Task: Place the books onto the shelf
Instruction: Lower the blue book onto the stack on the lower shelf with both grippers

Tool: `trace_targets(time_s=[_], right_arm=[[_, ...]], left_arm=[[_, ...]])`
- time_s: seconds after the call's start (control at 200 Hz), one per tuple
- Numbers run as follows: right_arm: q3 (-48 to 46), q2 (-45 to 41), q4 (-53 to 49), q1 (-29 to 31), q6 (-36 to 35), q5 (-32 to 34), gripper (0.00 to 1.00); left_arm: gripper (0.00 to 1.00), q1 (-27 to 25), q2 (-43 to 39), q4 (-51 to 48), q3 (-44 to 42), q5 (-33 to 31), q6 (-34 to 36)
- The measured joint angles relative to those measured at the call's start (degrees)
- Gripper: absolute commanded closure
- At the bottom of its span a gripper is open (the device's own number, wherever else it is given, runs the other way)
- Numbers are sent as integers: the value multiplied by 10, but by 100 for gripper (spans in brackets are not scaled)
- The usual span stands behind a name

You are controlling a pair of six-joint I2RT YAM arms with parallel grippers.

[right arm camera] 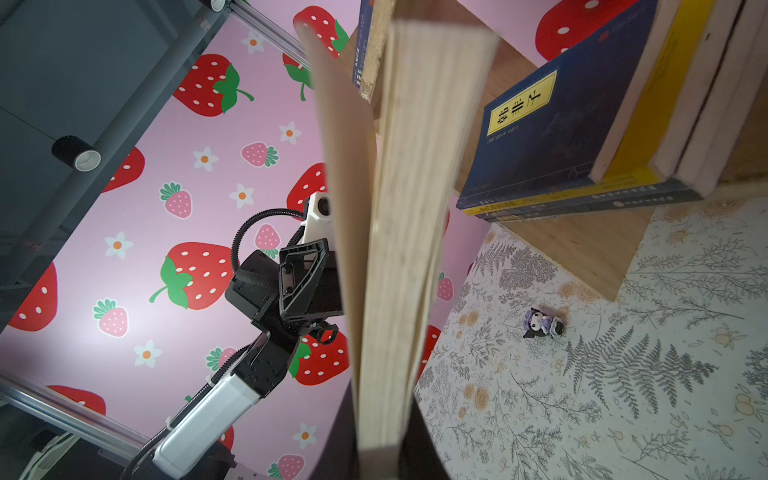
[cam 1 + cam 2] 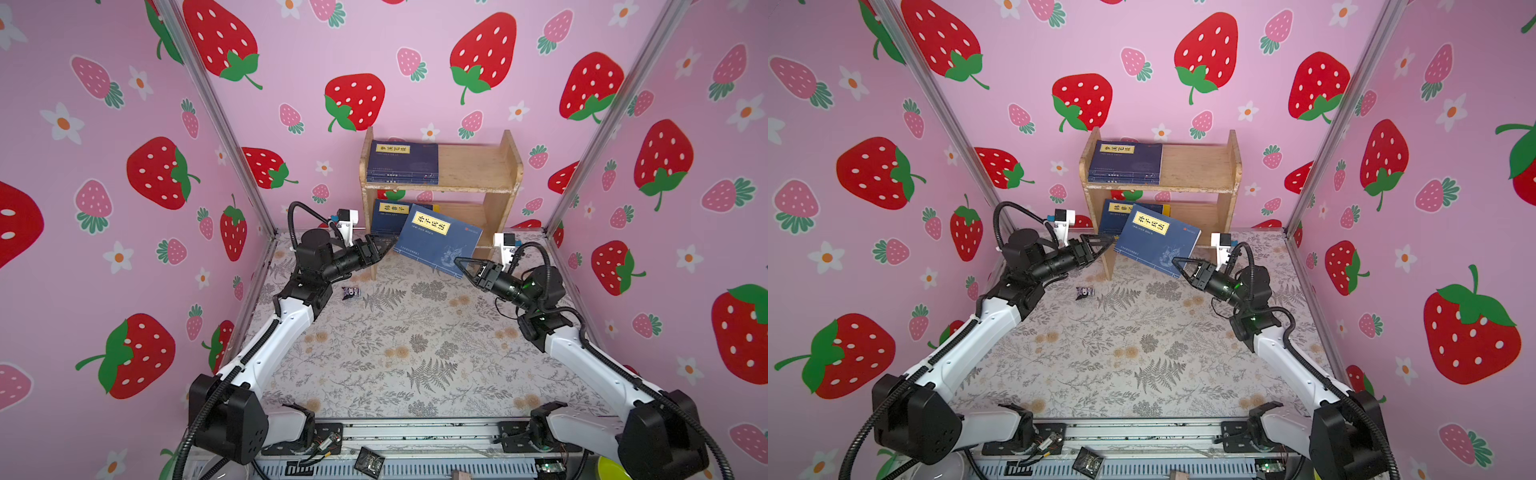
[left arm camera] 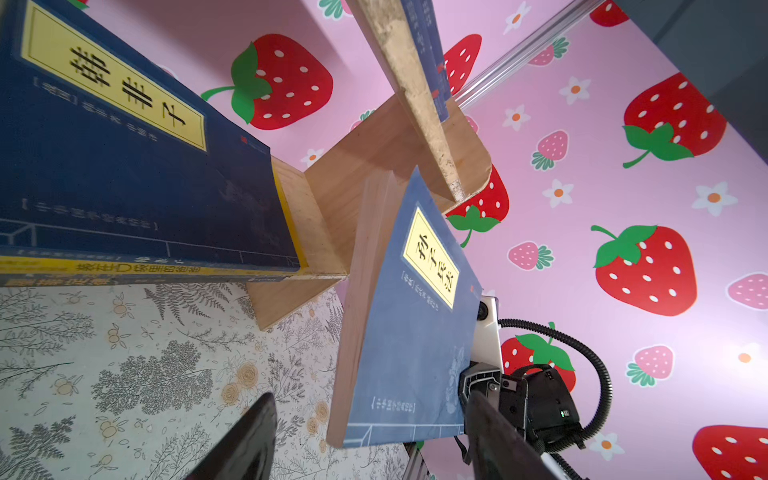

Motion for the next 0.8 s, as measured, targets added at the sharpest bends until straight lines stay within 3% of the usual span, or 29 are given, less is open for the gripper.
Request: trace_targets(time_s=[0.265,0.375,0.65,0.715,0.745,0.8], right_arm=[[0,14,17,-1,20,-14,88],[0,14,23,-1,25,-15,88],[0,20,47,-3,27,-20,88],[0,21,49,-4,27,-23,86],[0,23,51,-5,27,-23,85],[0,28,52,-5,27,-21,75]], left_arm=[[35,-15,21,5,17,31,2],[43,-16,31,5,20,40,0],[89,-17,36,18,24,49,-27],[93,-18,36,22,26,50,-35],[100,-18,36,24,27,49,-39],[100,-18,36,26,27,47,-45]])
